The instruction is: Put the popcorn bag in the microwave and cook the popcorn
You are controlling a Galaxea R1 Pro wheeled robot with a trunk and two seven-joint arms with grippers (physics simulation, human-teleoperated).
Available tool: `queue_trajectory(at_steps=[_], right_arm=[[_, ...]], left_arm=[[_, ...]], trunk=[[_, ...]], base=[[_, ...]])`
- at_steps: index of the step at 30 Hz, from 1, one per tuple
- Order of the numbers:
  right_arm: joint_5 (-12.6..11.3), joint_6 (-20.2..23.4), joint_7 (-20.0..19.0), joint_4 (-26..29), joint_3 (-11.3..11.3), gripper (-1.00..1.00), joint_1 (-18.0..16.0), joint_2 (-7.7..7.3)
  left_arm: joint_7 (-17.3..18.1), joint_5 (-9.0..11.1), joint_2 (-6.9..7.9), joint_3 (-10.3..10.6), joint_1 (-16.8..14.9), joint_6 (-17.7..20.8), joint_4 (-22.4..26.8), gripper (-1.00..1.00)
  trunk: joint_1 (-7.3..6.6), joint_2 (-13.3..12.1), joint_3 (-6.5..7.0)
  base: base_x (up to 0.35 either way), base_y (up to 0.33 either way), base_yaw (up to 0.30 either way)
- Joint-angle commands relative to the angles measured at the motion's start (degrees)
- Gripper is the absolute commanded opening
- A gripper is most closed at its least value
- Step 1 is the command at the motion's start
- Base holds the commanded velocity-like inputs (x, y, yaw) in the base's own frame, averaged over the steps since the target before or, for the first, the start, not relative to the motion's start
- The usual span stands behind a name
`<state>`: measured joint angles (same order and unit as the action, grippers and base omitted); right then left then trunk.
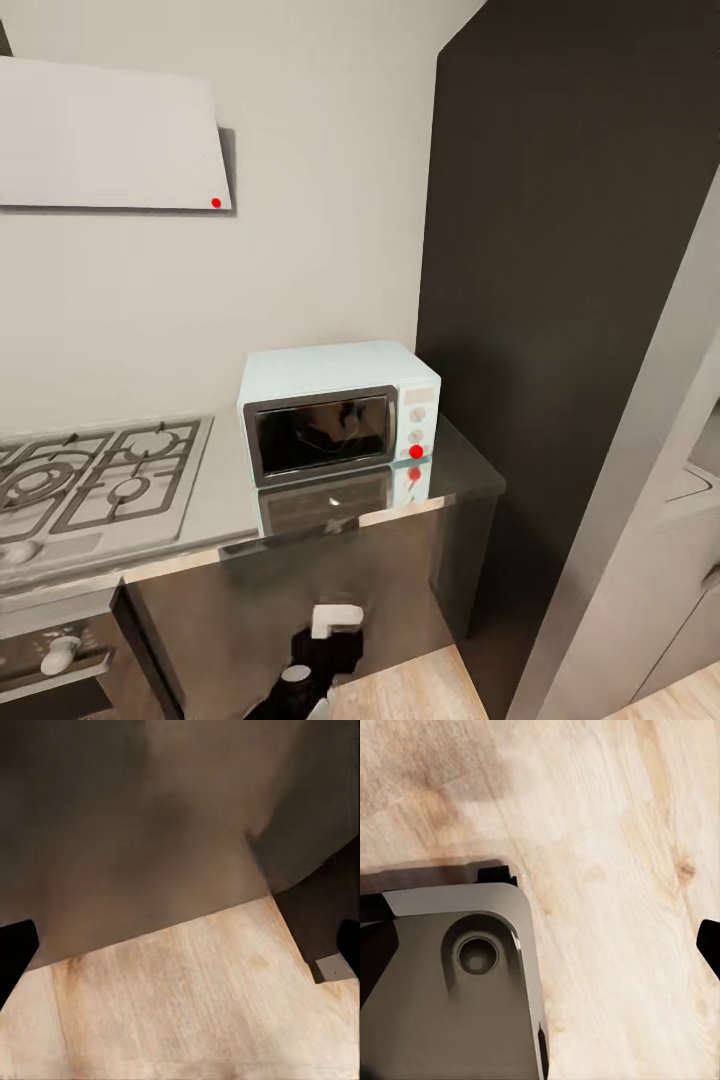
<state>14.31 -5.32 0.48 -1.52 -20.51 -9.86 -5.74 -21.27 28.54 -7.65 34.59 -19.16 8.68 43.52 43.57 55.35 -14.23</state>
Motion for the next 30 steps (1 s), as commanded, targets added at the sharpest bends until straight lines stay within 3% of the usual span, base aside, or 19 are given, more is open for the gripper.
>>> queue_trajectory(at_steps=[1, 2, 3, 4, 7, 8, 9, 11, 13, 16, 20, 30], right_arm=[[0.5, -0.3, 0.1, -0.2, -0.5, 1.00, -0.1, -0.07], [0.6, -0.3, 0.1, -0.2, -0.5, 1.00, -0.1, -0.13], [0.6, -0.3, 0.1, -0.2, -0.5, 1.00, -0.1, -0.17], [0.7, -0.3, 0.1, -0.2, -0.4, 1.00, -0.1, -0.20], [0.8, -0.3, 0.1, -0.2, -0.4, 1.00, -0.1, -0.16], [0.9, -0.2, 0.1, -0.2, -0.4, 1.00, -0.1, -0.16], [0.9, -0.2, 0.1, -0.2, -0.4, 1.00, -0.1, -0.15], [0.9, -0.2, 0.1, -0.2, -0.3, 1.00, -0.1, -0.15], [0.9, -0.2, 0.1, -0.1, -0.3, 1.00, -0.1, -0.15], [0.9, -0.1, 0.0, 0.2, -0.4, 1.00, -0.1, 0.04], [0.9, -0.2, -0.4, 0.3, -0.4, 1.00, -0.1, 0.07], [0.9, -0.2, -0.7, 0.3, -0.2, 1.00, -0.1, 0.18]], left_arm=[[-0.4, 1.1, 0.08, 0.3, -0.1, -1.1, -3.5, 1.00], [-0.2, 2.9, 0.14, 0.3, -0.1, -3.2, -10.6, 1.00], [-0.1, 3.9, 0.16, 0.2, -0.1, -4.3, -14.1, 1.00], [0.0, 9.4, 0.50, 0.2, -0.1, -8.3, -25.5, 1.00], [1.5, 13.0, 1.10, 0.3, 0.0, -8.9, -31.8, 1.00], [4.2, 14.5, 1.57, 0.2, -0.1, -9.0, -35.4, 1.00], [9.8, 16.5, 2.75, 0.2, 0.0, -9.1, -40.0, 1.00], [16.1, 18.2, 4.76, 0.3, 0.2, -9.0, -42.1, 1.00], [20.7, 19.3, 6.91, 0.3, 0.5, -9.0, -42.9, 1.00], [24.0, 20.1, 8.55, 0.2, 0.5, -9.1, -43.4, 1.00], [24.7, 20.3, 8.97, 0.2, 0.9, -8.9, -43.5, 1.00], [24.5, 20.4, 9.04, 0.2, 6.9, -8.6, -43.6, 1.00]], trunk=[[0.00, 0.1, -0.07], [0.00, 0.1, -0.07], [0.00, 0.1, -0.07], [0.00, 0.1, -0.07], [0.00, 0.1, -0.07], [0.00, 0.1, -0.07], [0.00, 0.1, -0.07], [0.00, 0.1, -0.07], [0.00, 0.1, -0.07], [0.00, 0.1, -0.07], [0.00, 0.1, -0.07], [0.00, 0.1, -0.07]], base=[[0.000, 0.000, 0.000], [0.000, 0.000, 0.000], [0.000, 0.000, 0.000], [0.000, 0.000, 0.000], [0.000, 0.000, 0.000], [0.000, 0.000, 0.000], [0.000, 0.000, 0.000], [0.000, 0.000, 0.000], [0.000, 0.000, 0.000], [0.000, 0.000, 0.000], [0.000, 0.000, 0.000], [0.000, 0.000, 0.000]])
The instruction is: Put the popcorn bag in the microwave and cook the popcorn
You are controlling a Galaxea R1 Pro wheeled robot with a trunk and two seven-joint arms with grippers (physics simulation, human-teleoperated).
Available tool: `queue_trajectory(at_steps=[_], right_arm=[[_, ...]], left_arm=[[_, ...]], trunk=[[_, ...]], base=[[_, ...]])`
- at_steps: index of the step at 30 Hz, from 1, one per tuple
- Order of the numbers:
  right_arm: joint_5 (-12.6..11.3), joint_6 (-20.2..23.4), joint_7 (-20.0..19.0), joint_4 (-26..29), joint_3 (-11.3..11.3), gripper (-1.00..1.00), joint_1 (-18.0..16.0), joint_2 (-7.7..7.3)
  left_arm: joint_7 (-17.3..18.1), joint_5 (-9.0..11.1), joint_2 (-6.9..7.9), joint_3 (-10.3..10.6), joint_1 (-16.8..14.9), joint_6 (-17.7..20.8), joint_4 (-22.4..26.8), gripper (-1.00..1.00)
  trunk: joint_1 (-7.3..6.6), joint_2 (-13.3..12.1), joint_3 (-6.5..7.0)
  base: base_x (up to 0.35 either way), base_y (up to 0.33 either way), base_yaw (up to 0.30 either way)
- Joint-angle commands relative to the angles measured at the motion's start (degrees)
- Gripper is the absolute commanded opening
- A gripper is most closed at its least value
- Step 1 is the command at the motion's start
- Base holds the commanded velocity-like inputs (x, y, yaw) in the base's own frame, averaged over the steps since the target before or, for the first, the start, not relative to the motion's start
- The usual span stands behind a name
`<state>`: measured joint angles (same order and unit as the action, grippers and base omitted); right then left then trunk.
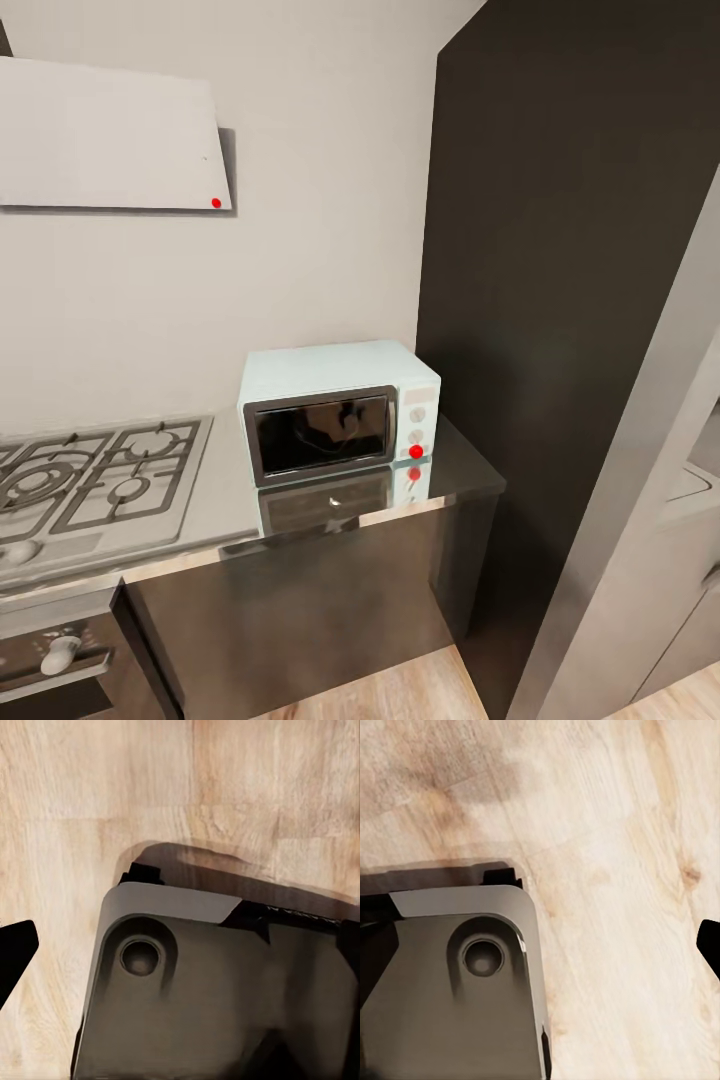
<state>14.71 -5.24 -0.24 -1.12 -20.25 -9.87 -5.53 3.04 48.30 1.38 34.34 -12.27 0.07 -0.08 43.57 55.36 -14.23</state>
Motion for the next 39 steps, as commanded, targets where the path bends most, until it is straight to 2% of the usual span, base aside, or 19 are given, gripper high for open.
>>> queue_trajectory(at_steps=[1, 8, 15, 19, 21, 39], right_arm=[[0.5, -0.2, 0.0, -0.1, -0.5, 1.00, -0.1, -0.06], [0.5, -0.1, 0.8, -0.1, -0.5, 1.00, -0.1, 0.00], [0.6, -0.1, 1.2, -0.1, -0.4, 1.00, -0.1, -0.18], [0.6, -0.1, 1.2, -0.1, -0.4, 1.00, -0.1, -0.16], [0.6, -0.1, 1.2, -0.1, -0.4, 1.00, -0.1, -0.15], [0.6, -0.1, 1.2, -0.1, -0.5, 1.00, -0.1, -0.09]], left_arm=[[0.1, 0.6, -0.02, 0.5, 0.1, -0.1, 0.0, 1.00], [0.0, 0.6, -0.20, 0.6, 0.4, -0.8, 0.1, 1.00], [-0.8, 0.6, -0.79, 0.5, 0.4, -1.1, 0.1, 1.00], [-7.2, 0.6, -2.25, 0.5, 0.4, -1.2, 0.1, 1.00], [-8.7, 0.5, -2.61, 0.5, 0.4, -1.2, 0.1, 1.00], [-9.0, 0.2, -2.87, 0.5, 0.4, -1.2, 0.1, 1.00]], trunk=[[0.00, 0.0, -0.07], [0.00, 0.0, -0.07], [0.00, 0.0, -0.07], [0.00, 0.0, -0.07], [0.00, 0.0, -0.07], [0.00, 0.0, -0.07]], base=[[0.000, 0.000, 0.000], [0.000, 0.000, 0.014], [0.000, 0.000, 0.254], [0.000, 0.000, 0.279], [0.000, 0.000, 0.280], [0.000, 0.000, 0.280]])
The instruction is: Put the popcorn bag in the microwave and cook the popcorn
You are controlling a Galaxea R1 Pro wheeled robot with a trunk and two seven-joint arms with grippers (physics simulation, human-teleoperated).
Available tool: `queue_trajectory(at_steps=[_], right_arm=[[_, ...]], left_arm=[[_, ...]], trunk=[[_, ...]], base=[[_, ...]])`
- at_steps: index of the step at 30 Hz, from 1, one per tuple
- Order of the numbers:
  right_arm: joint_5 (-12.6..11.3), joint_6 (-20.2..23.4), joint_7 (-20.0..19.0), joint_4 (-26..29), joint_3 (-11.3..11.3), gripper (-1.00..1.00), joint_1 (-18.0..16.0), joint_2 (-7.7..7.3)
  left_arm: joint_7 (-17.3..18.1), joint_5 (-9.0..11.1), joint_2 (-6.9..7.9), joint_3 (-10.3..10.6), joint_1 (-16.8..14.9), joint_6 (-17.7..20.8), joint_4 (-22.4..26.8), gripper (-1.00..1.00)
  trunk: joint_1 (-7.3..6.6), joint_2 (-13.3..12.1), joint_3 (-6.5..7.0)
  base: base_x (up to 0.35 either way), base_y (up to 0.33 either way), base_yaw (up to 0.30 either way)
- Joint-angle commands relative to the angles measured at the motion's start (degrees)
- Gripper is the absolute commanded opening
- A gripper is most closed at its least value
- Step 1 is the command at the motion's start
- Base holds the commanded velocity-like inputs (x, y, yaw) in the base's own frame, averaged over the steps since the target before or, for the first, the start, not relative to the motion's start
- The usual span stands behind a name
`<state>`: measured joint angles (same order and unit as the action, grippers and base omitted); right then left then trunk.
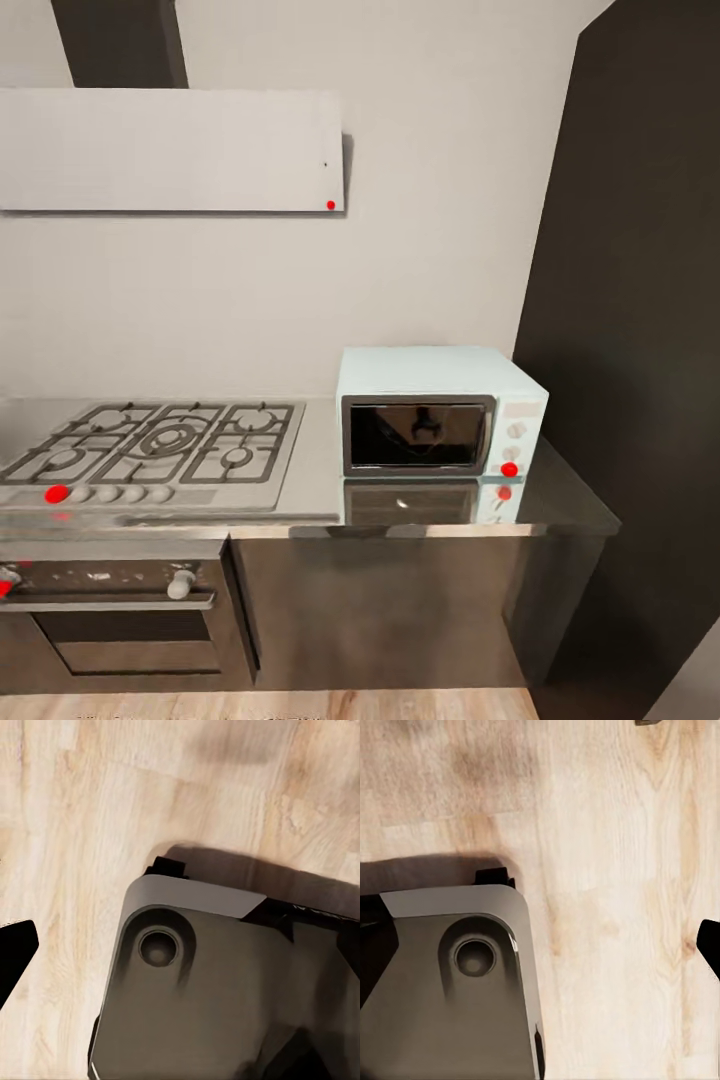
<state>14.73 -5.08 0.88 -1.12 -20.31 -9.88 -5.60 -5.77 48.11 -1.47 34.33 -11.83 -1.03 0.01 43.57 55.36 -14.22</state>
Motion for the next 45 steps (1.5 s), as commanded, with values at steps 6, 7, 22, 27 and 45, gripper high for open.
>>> queue_trajectory(at_steps=[6, 7, 22, 27, 45], right_arm=[[0.2, -0.2, 0.0, -0.2, -0.7, 1.00, 0.0, -0.08], [0.1, -0.2, 0.0, -0.2, -0.7, 1.00, 0.0, -0.14], [-0.2, -0.3, -0.2, -0.3, -0.8, 1.00, 0.0, -0.28], [-0.1, -0.3, -0.3, -0.3, -0.7, 1.00, 0.0, -0.33], [1.0, 24.7, -14.2, 44.2, 3.5, 1.00, 0.0, 2.08]], left_arm=[[-0.2, 0.4, -0.02, 0.5, 0.0, -0.1, 0.0, 1.00], [-0.2, 0.4, -0.02, 0.5, 0.0, -0.1, 0.0, 1.00], [-0.3, 0.6, 0.06, 0.5, 0.0, 0.0, 0.0, 1.00], [-0.3, 0.6, 0.08, 0.5, 0.0, -0.1, 0.0, 1.00], [-0.2, 0.6, 0.41, 0.5, 0.0, -0.2, 0.1, 1.00]], trunk=[[0.00, 0.1, -0.07], [0.00, 0.1, -0.07], [0.00, 0.1, -0.07], [0.00, 0.1, -0.07], [0.00, 0.1, -0.07]], base=[[0.000, 0.000, 0.154], [0.000, 0.000, 0.019], [0.000, -0.188, 0.002], [0.000, -0.289, 0.000], [0.000, -0.042, 0.000]])
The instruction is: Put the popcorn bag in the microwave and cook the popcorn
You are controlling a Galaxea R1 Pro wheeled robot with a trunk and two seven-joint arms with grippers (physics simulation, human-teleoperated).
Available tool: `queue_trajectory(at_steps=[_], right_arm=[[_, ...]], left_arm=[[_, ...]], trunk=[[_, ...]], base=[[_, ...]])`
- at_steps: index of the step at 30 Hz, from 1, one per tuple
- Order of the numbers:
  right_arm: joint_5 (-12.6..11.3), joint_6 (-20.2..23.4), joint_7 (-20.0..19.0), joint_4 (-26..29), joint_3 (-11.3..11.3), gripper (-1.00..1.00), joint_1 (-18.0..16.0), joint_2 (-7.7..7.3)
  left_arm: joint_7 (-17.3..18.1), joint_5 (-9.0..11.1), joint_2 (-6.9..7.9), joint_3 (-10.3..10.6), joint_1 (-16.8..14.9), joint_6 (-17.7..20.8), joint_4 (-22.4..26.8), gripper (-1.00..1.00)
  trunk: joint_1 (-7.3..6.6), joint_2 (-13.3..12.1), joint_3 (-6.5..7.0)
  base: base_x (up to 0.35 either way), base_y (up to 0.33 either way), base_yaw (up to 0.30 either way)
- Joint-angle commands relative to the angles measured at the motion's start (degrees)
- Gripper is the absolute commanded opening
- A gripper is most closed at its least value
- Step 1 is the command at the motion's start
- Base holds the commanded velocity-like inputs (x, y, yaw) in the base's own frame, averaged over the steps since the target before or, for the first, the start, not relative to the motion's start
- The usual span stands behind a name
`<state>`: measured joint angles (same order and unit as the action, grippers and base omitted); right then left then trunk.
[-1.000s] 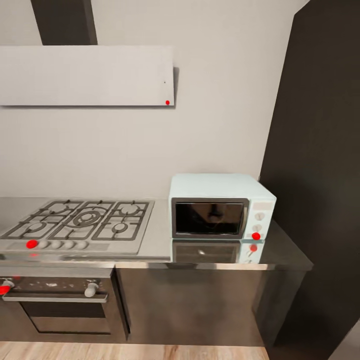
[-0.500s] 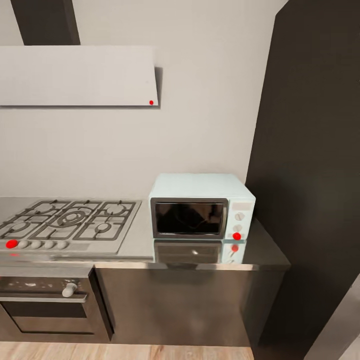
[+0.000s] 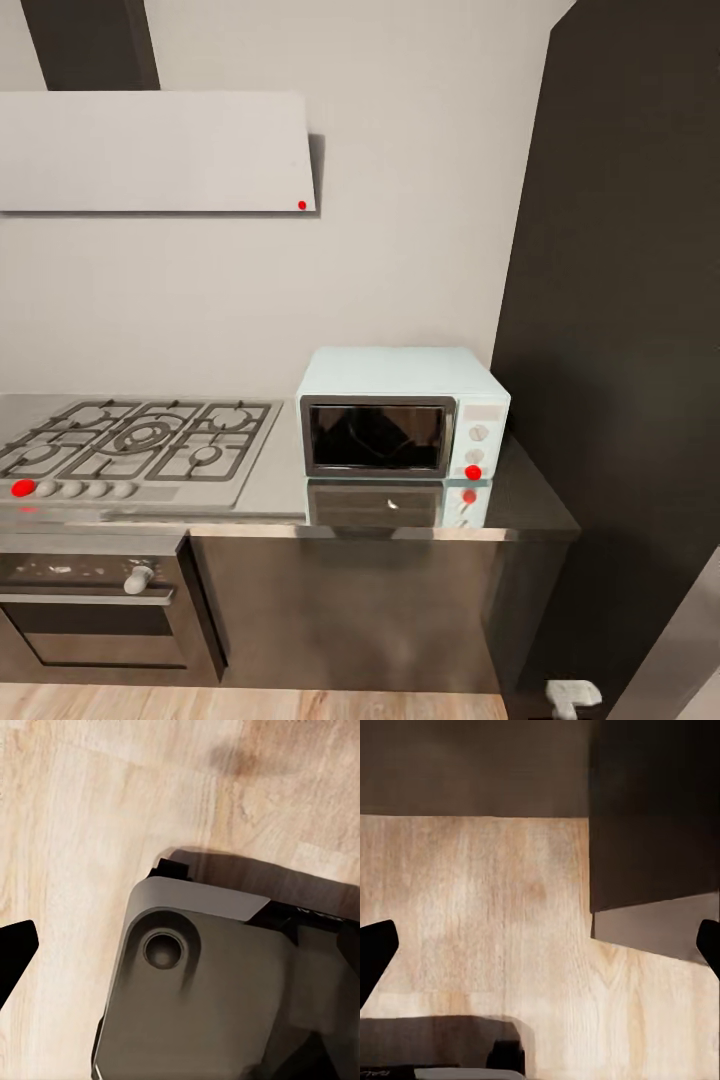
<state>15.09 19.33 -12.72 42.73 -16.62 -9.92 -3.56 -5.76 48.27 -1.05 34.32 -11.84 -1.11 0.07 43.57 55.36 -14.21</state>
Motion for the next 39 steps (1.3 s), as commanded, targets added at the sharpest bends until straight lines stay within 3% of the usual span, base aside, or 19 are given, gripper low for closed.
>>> queue_trajectory(at_steps=[1, 3, 6, 8, 9, 10, 14, 18, 19, 21, 23, 29, 33, 37, 39], right_arm=[[0.5, 4.4, -1.2, 6.4, 1.2, 1.00, 0.0, 0.13], [0.3, 11.9, -1.7, 16.3, 2.7, 1.00, 0.1, 0.26], [0.0, 20.1, -1.8, 21.1, 3.2, 1.00, -1.8, 0.37], [-0.1, 24.4, -1.8, 22.1, 3.2, 1.00, -8.0, 1.44], [-0.1, 28.0, -1.8, 22.8, 3.3, 1.00, -13.9, 1.75], [-0.2, 32.3, -1.8, 23.0, 3.1, 1.00, -23.1, 1.74], [-0.4, 34.2, -1.7, 22.2, 3.0, 1.00, -32.6, 1.93], [-0.3, 36.4, -1.6, 22.1, 2.9, 1.00, -37.3, 2.08], [-0.4, 36.0, -1.6, 22.0, 2.8, 1.00, -37.5, 2.30], [-1.1, 29.0, -1.2, 20.4, 2.7, 1.00, -37.8, 3.73], [-1.4, 18.3, -1.0, 15.1, 2.4, 1.00, -37.9, 4.50], [-1.3, 0.8, 0.5, 0.9, 0.5, 1.00, -37.9, 4.66], [-1.3, -2.5, 2.8, -4.5, 0.0, 1.00, -37.9, 4.25], [-1.3, -3.7, 3.1, -9.4, -2.0, 1.00, -37.9, 3.89], [-1.3, -7.2, 3.2, -14.5, -2.6, 1.00, -37.9, 3.11]], left_arm=[[-0.2, 0.4, -0.01, 0.5, 0.0, -0.1, 0.0, 1.00], [-0.2, 0.4, 0.05, 0.5, 0.0, -0.1, 0.0, 1.00], [-0.2, 0.4, 0.21, 0.5, 0.0, -1.3, 0.0, 1.00], [-0.2, 0.5, 0.25, 0.5, 0.0, -2.0, 0.0, 1.00], [-0.2, 0.5, 0.26, 0.5, 0.0, -2.1, 0.0, 1.00], [-0.2, 0.4, 0.26, 0.5, 0.0, -2.1, 0.0, 1.00], [-0.2, 0.4, 0.26, 0.5, 0.0, -2.2, 0.0, 1.00], [-0.2, 0.4, 0.26, 0.5, 0.0, -2.2, 0.0, 1.00], [-0.2, 0.4, 0.26, 0.5, 0.0, -2.3, 0.0, 1.00], [-0.2, 0.4, 0.26, 0.5, 0.0, -2.4, 0.0, 1.00], [-0.2, 0.4, 0.26, 0.5, 0.0, -2.4, 0.0, 1.00], [-0.2, 0.5, 0.26, 0.5, 0.0, -2.4, 0.0, 1.00], [-0.2, 0.5, 0.26, 0.5, 0.0, -2.4, 0.0, 1.00], [-0.2, 0.5, 0.26, 0.5, 0.0, -2.4, 0.0, 1.00], [-0.3, 0.5, 0.26, 0.5, 0.0, -2.4, 0.0, 1.00]], trunk=[[0.01, 0.0, -0.09], [0.01, 0.0, -0.09], [0.01, 0.0, -0.09], [0.01, 0.0, -0.09], [0.01, 0.0, -0.09], [0.01, 0.0, -0.09], [0.01, 0.0, -0.09], [0.01, 0.0, -0.09], [0.01, 0.0, -0.09], [0.01, 0.0, -0.09], [0.01, 0.0, -0.09], [0.01, 0.0, -0.09], [0.01, 0.0, -0.09], [0.01, 0.0, -0.09], [0.01, 0.0, -0.09]], base=[[0.000, 0.000, 0.000], [0.000, 0.000, 0.000], [0.000, 0.000, 0.000], [0.000, 0.000, 0.000], [0.000, 0.000, 0.000], [0.000, 0.000, 0.000], [0.000, 0.000, 0.000], [0.000, 0.000, 0.000], [0.000, 0.000, 0.000], [0.000, 0.000, 0.000], [0.000, 0.000, 0.000], [0.000, 0.000, 0.000], [0.000, 0.000, 0.000], [0.000, 0.000, 0.000], [0.000, 0.000, 0.000]])
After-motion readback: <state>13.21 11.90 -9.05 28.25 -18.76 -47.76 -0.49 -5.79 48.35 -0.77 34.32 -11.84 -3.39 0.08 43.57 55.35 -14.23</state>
